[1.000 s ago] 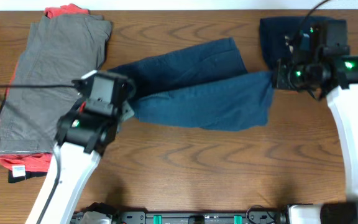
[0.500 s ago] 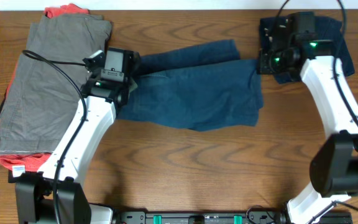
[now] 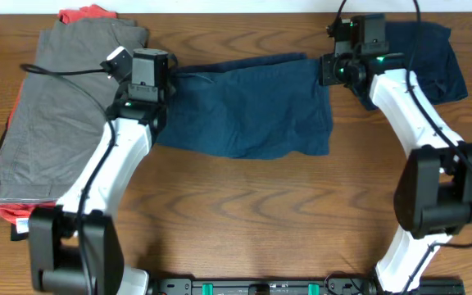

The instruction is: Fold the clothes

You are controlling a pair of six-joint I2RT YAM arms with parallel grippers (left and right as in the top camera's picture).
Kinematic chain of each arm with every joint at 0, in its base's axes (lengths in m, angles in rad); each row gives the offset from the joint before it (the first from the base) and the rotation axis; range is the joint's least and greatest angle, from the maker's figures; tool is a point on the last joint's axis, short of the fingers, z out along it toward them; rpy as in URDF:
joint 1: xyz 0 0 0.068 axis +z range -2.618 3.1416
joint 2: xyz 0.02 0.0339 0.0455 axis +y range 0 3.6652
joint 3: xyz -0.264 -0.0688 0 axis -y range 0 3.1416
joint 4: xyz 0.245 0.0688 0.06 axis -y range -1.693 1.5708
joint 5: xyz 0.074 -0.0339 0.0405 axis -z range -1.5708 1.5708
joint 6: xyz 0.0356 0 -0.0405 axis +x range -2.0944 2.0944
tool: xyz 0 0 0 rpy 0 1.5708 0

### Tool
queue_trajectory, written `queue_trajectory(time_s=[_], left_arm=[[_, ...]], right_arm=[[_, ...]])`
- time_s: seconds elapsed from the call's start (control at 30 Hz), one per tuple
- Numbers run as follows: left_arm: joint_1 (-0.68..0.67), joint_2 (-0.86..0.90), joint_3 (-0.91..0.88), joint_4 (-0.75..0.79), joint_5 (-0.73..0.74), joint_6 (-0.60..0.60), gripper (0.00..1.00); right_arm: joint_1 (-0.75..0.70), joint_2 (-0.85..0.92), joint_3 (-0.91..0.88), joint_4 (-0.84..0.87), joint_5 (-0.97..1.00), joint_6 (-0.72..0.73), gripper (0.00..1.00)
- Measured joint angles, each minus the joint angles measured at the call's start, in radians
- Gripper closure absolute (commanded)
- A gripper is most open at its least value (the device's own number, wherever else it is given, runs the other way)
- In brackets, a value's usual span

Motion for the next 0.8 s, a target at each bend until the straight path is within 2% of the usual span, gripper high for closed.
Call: queue_trajectory(time_s=[0.27,0.43,0.47,0.5,0.53,0.57,0.6,0.63,0.8], left_arm=[[0.0,0.143,0.0,0.151,0.0,0.008,0.94],[0.001,0.167,0.0,0.241,-0.003,0.04,0.94],[0.001,0.167,0.0,0.254,-0.005,0.047,0.88],[0.001,0.167,0.0,0.266,-0.008,0.057,0.73],[0.001,0.167,0.0,0.274,-0.01,0.064,0.52],[0.001,0.167,0.0,0.278,-0.015,0.067,0.27],[0.001,0.167,0.0,0.28,-0.019,0.066,0.0],[0.002,0.167,0.0,0.28,-0.022,0.068,0.02],[0.002,0.167,0.0,0.28,-0.027,0.111,0.02]], right_arm=[[0.005,0.088,0.0,0.127,0.011,0.002,0.99],[0.007,0.089,0.0,0.227,0.019,0.002,0.99],[0.008,0.089,0.0,0.241,0.021,0.002,0.99],[0.008,0.089,0.0,0.248,0.021,0.002,0.93],[0.008,0.089,0.0,0.256,0.022,0.003,0.73],[0.008,0.089,0.0,0.259,0.024,0.003,0.46],[0.009,0.089,0.0,0.262,0.024,0.005,0.07],[0.01,0.089,0.0,0.263,0.025,0.006,0.01],[0.016,0.089,0.0,0.256,0.029,0.003,0.01]])
